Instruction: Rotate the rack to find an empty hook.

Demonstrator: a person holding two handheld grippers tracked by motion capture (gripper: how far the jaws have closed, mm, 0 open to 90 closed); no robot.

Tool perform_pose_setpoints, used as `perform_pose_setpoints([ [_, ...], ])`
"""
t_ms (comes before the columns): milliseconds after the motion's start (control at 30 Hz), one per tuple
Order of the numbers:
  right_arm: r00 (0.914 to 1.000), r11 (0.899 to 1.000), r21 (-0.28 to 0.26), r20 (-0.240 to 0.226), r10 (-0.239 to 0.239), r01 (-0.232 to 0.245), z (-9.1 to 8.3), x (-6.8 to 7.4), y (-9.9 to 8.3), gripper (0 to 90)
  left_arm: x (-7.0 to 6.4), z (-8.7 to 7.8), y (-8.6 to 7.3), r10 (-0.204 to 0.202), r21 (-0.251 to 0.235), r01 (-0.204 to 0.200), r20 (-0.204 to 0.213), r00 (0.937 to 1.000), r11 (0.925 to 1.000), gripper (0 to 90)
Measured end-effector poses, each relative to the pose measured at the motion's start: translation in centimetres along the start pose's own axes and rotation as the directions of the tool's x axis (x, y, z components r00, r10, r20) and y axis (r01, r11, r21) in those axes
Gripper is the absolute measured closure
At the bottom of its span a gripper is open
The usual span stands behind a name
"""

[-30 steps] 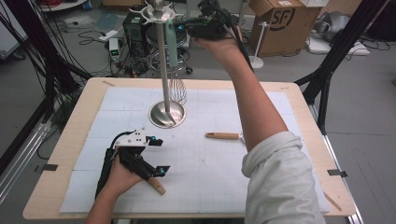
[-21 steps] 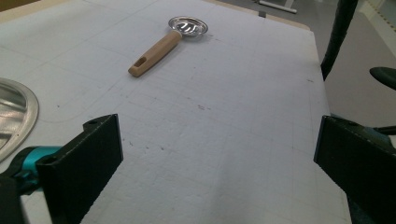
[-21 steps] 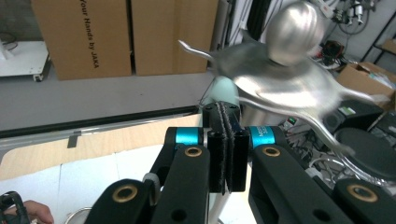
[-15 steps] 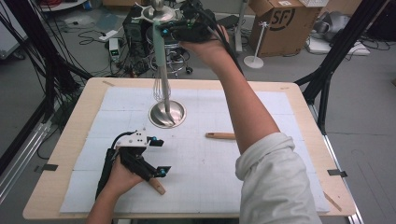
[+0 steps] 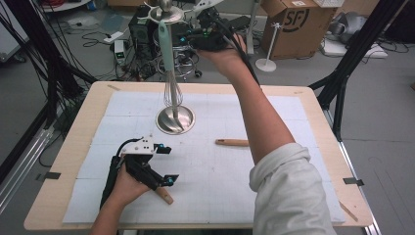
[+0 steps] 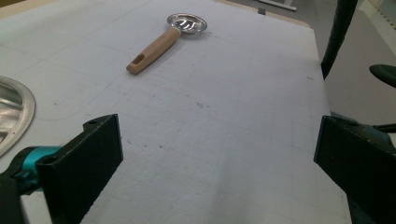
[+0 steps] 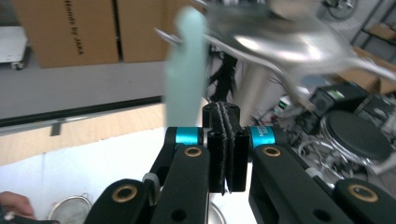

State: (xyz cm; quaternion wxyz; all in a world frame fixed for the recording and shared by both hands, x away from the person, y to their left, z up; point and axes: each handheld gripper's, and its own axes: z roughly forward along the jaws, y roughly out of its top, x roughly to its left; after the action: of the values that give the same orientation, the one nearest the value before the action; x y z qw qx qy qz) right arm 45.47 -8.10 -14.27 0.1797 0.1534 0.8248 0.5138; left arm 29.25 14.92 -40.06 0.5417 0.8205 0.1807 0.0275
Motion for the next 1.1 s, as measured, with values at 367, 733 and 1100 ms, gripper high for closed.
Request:
perform_pose_setpoints([
  [367,0.9919,0.996,-0.04,0.096,0.083,-0.08,-1.9,-3.1,-0.7,89.4,0.1,0.0,-0.1,0.0,0.001,0.0,0.0,1.0,1.0,1.7],
  [733,0.9961,0.998,-0.046,0.07,0.053,-0.05,-2.1,-2.6,1.3,89.4,0.0,0.0,0.0,-0.005,-0.003,0.005,0.003,1.0,1.0,1.7],
  [1100,0.9998,0.999,-0.049,0.016,-0.007,0.008,-0.4,0.2,2.4,89.4,-0.1,0.0,0.0,0.001,0.0,-0.001,0.004,1.0,1.0,1.7],
])
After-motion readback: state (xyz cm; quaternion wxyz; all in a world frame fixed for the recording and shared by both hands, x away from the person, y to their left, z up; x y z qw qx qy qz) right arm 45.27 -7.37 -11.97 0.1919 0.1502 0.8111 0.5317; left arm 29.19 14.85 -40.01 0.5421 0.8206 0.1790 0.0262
